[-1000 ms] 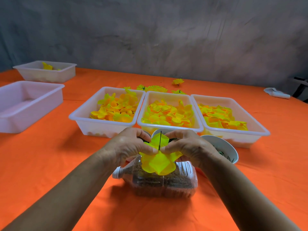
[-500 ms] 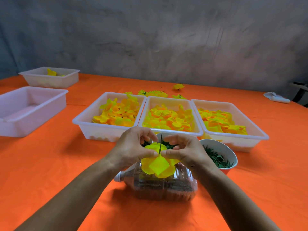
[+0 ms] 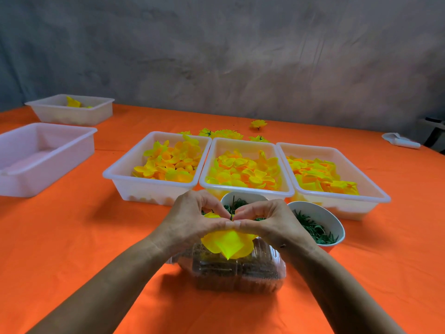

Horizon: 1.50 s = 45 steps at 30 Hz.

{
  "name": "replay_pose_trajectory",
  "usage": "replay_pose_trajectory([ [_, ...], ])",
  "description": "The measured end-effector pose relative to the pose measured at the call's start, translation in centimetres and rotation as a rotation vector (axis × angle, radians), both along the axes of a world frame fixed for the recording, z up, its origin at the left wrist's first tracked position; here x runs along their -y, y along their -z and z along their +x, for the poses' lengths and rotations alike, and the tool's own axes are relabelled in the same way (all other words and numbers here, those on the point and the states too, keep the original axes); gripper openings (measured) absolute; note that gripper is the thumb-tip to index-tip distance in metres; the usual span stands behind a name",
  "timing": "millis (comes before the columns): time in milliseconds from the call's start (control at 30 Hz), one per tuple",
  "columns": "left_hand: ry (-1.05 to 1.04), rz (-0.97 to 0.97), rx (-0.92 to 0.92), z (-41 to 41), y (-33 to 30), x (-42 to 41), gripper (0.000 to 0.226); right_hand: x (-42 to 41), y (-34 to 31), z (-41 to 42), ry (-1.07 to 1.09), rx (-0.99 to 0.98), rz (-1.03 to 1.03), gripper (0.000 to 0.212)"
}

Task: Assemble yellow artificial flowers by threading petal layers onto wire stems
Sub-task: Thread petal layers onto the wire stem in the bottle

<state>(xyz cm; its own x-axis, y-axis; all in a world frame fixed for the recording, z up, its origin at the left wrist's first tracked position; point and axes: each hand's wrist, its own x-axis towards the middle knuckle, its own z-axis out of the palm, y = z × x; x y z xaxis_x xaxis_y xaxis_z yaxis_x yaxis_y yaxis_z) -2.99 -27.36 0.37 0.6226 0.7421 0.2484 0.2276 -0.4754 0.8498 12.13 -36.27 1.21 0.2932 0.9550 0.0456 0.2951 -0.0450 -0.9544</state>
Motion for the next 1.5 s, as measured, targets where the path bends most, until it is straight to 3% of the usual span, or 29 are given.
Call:
replay_pose_trajectory([
  [300,0.075,0.093,0.091,0.1,1.2,-0.7,0.015,-0.5,0.6,0.6,-0.014,0.082,0.004,0.006],
  [433,0.103,0.077,0.085,0.2,1.0,-0.9,0.011,-0.5,0.7,0.7,-0.027,0.019,0.001,0.005],
  [567,0.157,0.069,0.049,0.2,0.8,-1.4,0.024,-0.3,0.3,1.5,-0.086,-0.032,-0.043,0.013],
  [633,0.165,0.058,0.052,0.3,0.7,-1.5,0.021,-0.5,0.0,2.9,-0.016,-0.022,0.014,0.011],
  [767,0.214,0.065,0.041,0.2,0.5,-1.4,0.018,-1.5,-0.9,8.6,0.360,0.161,0.160,0.007],
  [933,0.219,0.048,0.011,0.4,0.1,-1.5,0.022,-3.4,-0.5,16.6,0.639,0.598,-0.119,0.028],
  [1100,0.195,0.006,0.033,0.5,0.2,-1.6,0.014,-6.1,0.0,19.5,0.531,0.703,-0.443,0.041],
  [1233,0.194,0.000,0.030,0.5,0.3,-1.8,0.014,-7.9,-0.1,19.1,0.475,0.844,-0.707,0.023],
  [1400,0.203,0.024,0.032,0.3,0.2,-1.7,0.013,-8.2,2.1,20.4,0.711,0.789,-0.521,0.014],
  [1500,0.197,0.038,0.026,0.4,0.2,-1.6,0.013,-8.7,2.2,20.9,0.641,0.759,-0.606,0.014],
])
